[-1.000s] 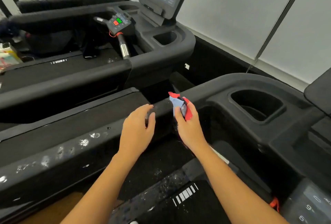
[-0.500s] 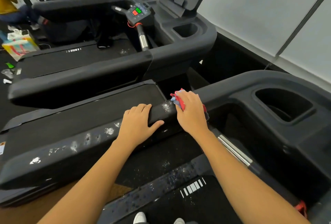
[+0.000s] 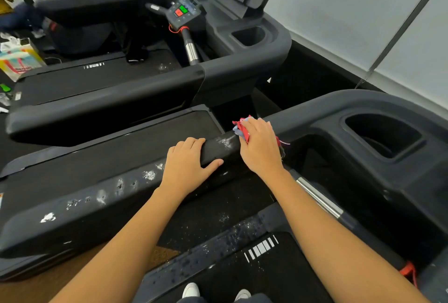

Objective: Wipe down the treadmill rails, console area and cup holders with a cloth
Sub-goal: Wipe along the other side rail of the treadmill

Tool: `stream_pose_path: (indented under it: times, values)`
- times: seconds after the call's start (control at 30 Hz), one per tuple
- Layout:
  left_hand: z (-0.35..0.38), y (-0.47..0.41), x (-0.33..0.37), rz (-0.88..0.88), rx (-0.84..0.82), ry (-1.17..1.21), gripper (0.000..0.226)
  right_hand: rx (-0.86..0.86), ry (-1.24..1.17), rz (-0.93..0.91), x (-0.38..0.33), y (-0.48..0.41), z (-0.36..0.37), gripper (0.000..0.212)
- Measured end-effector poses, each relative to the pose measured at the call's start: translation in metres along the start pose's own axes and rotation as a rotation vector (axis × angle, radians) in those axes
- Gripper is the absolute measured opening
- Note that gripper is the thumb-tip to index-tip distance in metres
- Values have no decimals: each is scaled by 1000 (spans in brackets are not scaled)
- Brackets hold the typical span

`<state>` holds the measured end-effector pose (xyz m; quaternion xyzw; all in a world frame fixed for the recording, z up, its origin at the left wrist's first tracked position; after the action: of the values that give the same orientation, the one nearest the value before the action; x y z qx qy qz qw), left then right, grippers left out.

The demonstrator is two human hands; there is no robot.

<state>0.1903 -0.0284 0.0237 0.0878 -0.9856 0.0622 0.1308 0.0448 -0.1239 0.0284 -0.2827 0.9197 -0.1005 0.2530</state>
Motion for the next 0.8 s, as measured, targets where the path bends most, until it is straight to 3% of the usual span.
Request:
stream_pose_path:
  times: [0.1, 0.23, 0.37, 0.5, 0.6, 0.8]
  values:
    - [2, 0, 0, -5, 9, 14, 67, -55, -39, -51, -20, 8, 15, 30]
    - [3, 0, -1, 10, 54, 67, 60, -119, -167, -125, -42, 28, 18, 27]
    - [4, 1, 0, -8, 42, 51, 66, -138, -93, -109, -26, 35, 1, 41]
    - [3, 2, 0, -12, 36, 65, 68, -29, -97, 26, -5, 13, -8, 20]
    - [3, 2, 0, -16, 43, 59, 66, -22, -50, -28, -20, 9, 4, 11]
    - [6, 3, -3, 7, 102, 130, 52, -227, -188, -186, -52, 41, 18, 34]
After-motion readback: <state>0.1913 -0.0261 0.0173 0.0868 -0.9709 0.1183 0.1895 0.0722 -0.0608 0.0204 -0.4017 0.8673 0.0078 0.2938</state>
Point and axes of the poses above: each hand's wrist, its own y-axis away from the middle knuckle, its own z-axis out of the palm, x = y × z, the point moved 5 cm from there along -y, towards the middle knuckle, and after that the axes turned 4 degrees about -x, right-handed, at the moved point
